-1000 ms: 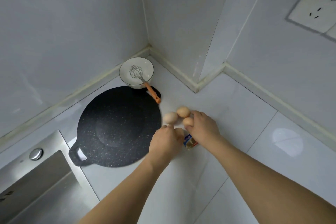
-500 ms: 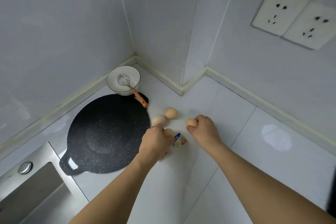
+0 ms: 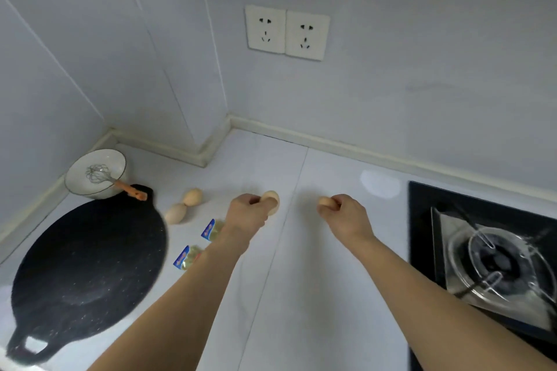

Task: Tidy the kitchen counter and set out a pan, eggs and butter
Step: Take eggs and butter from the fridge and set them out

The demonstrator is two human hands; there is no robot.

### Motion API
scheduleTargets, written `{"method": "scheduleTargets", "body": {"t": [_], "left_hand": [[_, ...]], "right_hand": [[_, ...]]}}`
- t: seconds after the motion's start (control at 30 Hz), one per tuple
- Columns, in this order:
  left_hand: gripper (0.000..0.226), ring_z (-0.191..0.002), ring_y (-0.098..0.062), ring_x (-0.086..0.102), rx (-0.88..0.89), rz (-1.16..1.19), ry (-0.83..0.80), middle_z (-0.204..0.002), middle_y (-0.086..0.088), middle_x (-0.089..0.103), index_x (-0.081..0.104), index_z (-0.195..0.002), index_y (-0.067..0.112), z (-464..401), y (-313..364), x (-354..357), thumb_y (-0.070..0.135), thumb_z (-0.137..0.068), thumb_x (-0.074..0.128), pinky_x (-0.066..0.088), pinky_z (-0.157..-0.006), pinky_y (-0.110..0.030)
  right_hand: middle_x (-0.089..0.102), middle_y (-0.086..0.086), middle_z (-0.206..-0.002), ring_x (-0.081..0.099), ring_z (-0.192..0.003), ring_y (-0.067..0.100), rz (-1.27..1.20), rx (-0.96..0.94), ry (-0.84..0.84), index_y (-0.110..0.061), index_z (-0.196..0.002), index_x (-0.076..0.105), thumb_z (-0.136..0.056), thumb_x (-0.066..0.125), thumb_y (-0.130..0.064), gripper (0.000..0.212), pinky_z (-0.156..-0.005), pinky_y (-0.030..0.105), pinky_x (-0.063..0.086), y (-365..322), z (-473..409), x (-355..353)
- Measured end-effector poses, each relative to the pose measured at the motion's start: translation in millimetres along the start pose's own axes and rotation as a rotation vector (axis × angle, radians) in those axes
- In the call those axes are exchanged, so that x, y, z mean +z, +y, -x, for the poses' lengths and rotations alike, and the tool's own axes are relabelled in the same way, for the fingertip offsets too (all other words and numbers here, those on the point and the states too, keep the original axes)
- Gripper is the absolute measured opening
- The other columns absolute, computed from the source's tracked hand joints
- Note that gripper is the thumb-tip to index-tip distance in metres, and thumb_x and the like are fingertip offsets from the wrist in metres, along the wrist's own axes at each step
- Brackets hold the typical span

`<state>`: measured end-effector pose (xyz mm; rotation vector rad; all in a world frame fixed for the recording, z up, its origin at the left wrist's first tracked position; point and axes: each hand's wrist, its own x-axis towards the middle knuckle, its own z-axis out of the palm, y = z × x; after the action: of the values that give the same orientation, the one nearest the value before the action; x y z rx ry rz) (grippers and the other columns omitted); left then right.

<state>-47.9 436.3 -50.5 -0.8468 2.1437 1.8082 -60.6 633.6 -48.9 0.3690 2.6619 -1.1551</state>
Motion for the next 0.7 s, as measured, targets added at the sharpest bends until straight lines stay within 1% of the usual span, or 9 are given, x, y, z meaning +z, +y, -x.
{"method": "scheduleTargets", "body": {"t": [0.07,0.13,0.2,0.33,0.4,0.47,0.53,0.6,0.7], "left_hand": [[0.017,-0.069,-0.023,0.057,-0.007,0.013,-0.030,-0.073,-0.009,0.061,0.063,-0.081,0.008,4,3,19,0.022,-0.081,0.073,0.055,-0.083,-0.042],[0.015,-0.071,-0.022,0.059,-0.024,0.023,-0.078,-0.076,-0.010,0.062,0.064,-0.081,0.009,11,6,40,0.020,-0.081,0.074,0.054,-0.088,-0.041],[0.014,-0.073,-0.022,0.060,-0.047,0.033,-0.127,-0.078,-0.011,0.064,0.064,-0.083,0.011,19,6,57,0.019,-0.081,0.075,0.056,-0.089,-0.039],[0.014,-0.075,-0.021,0.061,-0.042,0.014,-0.188,-0.084,-0.012,0.065,0.065,-0.088,0.009,30,8,88,0.017,-0.081,0.075,0.056,-0.087,-0.038],[0.016,-0.075,-0.022,0.061,-0.046,0.010,-0.200,-0.086,-0.012,0.065,0.065,-0.089,0.008,32,11,103,0.017,-0.081,0.074,0.056,-0.088,-0.038],[0.017,-0.076,-0.022,0.062,-0.053,-0.003,-0.199,-0.087,-0.012,0.066,0.066,-0.090,0.009,34,13,111,0.019,-0.080,0.075,0.056,-0.089,-0.037],[0.018,-0.077,-0.022,0.063,-0.059,-0.008,-0.185,-0.087,-0.011,0.067,0.066,-0.089,0.009,35,16,119,0.021,-0.079,0.075,0.056,-0.089,-0.038],[0.017,-0.077,-0.022,0.063,-0.053,-0.012,-0.162,-0.086,-0.011,0.067,0.066,-0.087,0.009,35,20,124,0.021,-0.079,0.075,0.056,-0.090,-0.038],[0.017,-0.076,-0.022,0.064,-0.045,-0.006,-0.114,-0.084,-0.011,0.067,0.066,-0.086,0.010,28,23,131,0.022,-0.079,0.076,0.056,-0.091,-0.039]], "right_hand": [[0.056,0.003,-0.075,0.048,-0.063,0.017,-0.080,0.045,0.004,-0.005,-0.083,0.058,-0.092,0.053,-0.034,0.030,-0.053,0.027,0.040,16,6,-14],[0.048,-0.002,-0.067,0.042,-0.057,0.015,-0.172,0.107,0.016,-0.012,-0.071,0.049,-0.090,0.055,-0.034,0.031,-0.050,0.024,0.035,32,11,-28],[0.043,-0.003,-0.063,0.038,-0.056,0.015,-0.246,0.161,0.026,-0.015,-0.066,0.042,-0.088,0.058,-0.034,0.033,-0.052,0.023,0.034,48,13,-38],[0.041,0.000,-0.062,0.034,-0.056,0.017,-0.347,0.235,0.031,-0.015,-0.064,0.041,-0.084,0.059,-0.034,0.033,-0.055,0.024,0.032,69,11,-60],[0.039,0.003,-0.060,0.034,-0.056,0.018,-0.418,0.262,0.032,-0.014,-0.059,0.041,-0.082,0.058,-0.032,0.034,-0.059,0.025,0.035,77,7,-70],[0.040,0.005,-0.059,0.036,-0.055,0.019,-0.493,0.287,0.007,-0.014,-0.056,0.043,-0.080,0.059,-0.029,0.032,-0.066,0.026,0.043,81,1,-78],[0.046,0.007,-0.061,0.041,-0.057,0.020,-0.547,0.304,-0.026,-0.012,-0.062,0.052,-0.077,0.062,-0.028,0.025,-0.081,0.030,0.050,87,-7,-87],[0.051,0.008,-0.063,0.046,-0.059,0.020,-0.601,0.306,-0.053,-0.010,-0.065,0.058,-0.078,0.066,-0.025,0.022,-0.087,0.034,0.052,93,-17,-95],[0.057,0.010,-0.068,0.052,-0.059,0.020,-0.602,0.309,-0.074,-0.008,-0.066,0.059,-0.080,0.072,-0.023,0.024,-0.071,0.031,0.052,98,-32,-103]]}}
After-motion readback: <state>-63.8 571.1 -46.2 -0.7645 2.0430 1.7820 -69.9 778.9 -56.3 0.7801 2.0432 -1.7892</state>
